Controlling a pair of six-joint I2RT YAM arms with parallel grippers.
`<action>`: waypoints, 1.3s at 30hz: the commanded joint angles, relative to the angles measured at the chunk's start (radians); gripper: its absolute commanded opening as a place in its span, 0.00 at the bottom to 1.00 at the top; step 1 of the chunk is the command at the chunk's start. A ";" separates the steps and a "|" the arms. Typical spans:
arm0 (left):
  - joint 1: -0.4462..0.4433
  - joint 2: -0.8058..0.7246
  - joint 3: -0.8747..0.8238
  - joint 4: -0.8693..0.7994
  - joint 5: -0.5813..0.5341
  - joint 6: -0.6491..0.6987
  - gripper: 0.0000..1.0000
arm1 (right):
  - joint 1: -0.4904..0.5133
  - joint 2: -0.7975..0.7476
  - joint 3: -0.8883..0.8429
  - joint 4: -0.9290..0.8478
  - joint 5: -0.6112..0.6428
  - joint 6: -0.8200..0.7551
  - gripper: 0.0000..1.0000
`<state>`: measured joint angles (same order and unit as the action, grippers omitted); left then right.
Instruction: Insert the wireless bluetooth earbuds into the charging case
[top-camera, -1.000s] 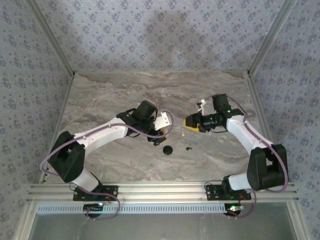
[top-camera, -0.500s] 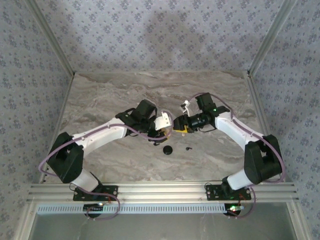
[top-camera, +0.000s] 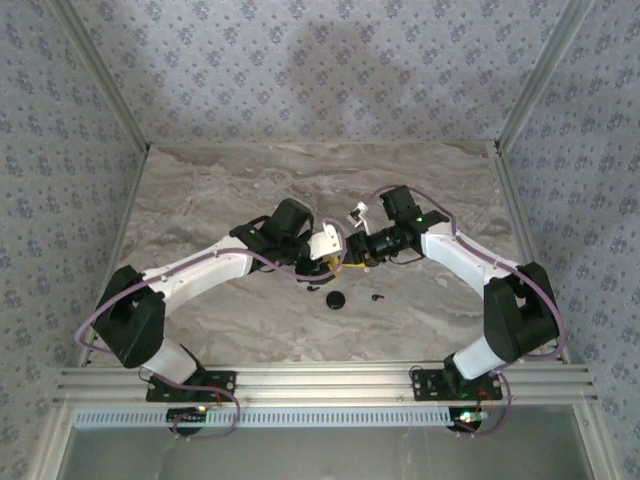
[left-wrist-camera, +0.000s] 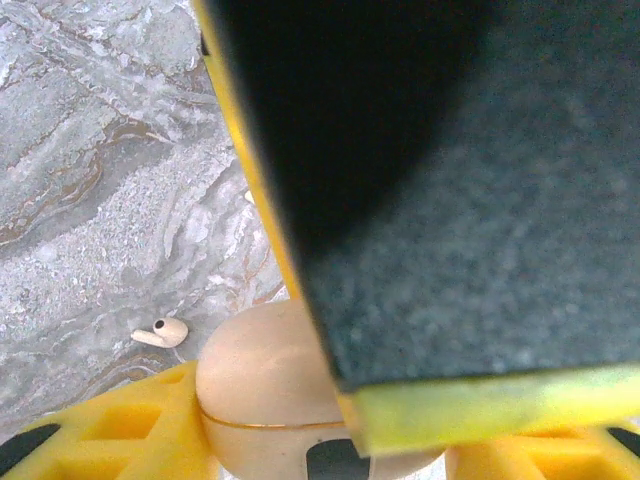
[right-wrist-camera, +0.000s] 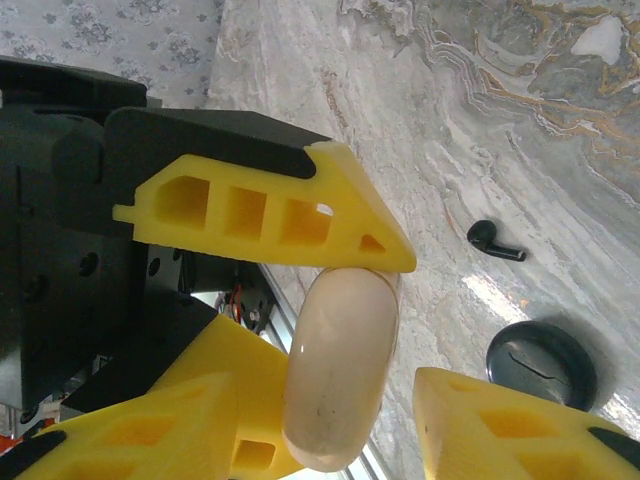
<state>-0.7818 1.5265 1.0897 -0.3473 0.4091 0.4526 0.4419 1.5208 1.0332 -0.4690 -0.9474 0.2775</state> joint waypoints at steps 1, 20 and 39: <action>-0.011 -0.036 0.005 0.026 0.043 -0.006 0.47 | 0.011 0.014 0.028 -0.006 -0.028 -0.027 0.50; -0.005 -0.032 0.043 -0.008 0.064 -0.033 0.71 | 0.008 -0.056 0.019 -0.030 0.013 -0.113 0.29; 0.205 -0.147 0.060 -0.130 0.403 0.048 0.91 | -0.095 -0.279 -0.052 -0.069 0.131 -0.475 0.26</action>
<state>-0.5930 1.4040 1.1084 -0.3889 0.6815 0.4225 0.3565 1.2747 0.9825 -0.5011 -0.8341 -0.0643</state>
